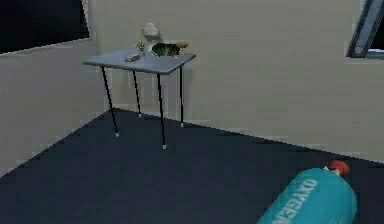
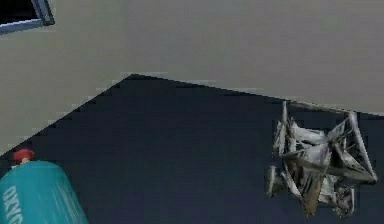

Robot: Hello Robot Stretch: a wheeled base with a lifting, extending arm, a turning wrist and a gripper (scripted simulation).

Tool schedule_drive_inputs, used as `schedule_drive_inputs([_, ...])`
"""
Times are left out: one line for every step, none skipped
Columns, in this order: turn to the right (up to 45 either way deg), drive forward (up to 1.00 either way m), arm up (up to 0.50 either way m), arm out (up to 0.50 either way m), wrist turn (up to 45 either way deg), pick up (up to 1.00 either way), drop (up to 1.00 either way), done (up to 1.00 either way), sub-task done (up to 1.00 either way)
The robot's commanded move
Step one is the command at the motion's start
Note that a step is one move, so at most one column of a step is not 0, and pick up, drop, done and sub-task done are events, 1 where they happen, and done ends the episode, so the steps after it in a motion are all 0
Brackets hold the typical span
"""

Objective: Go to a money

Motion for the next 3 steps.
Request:
schedule_drive_inputs([0.0, 1.0, 0.0, 0.0, 0.0, 0.0, 0.0, 0.0, 0.0])
schedule_drive_inputs([6.0, 0.0, 0.0, 0.0, 0.0, 0.0, 0.0, 0.0, 0.0])
schedule_drive_inputs([0.0, 0.25, 0.0, 0.0, 0.0, 0.0, 0.0, 0.0, 0.0])
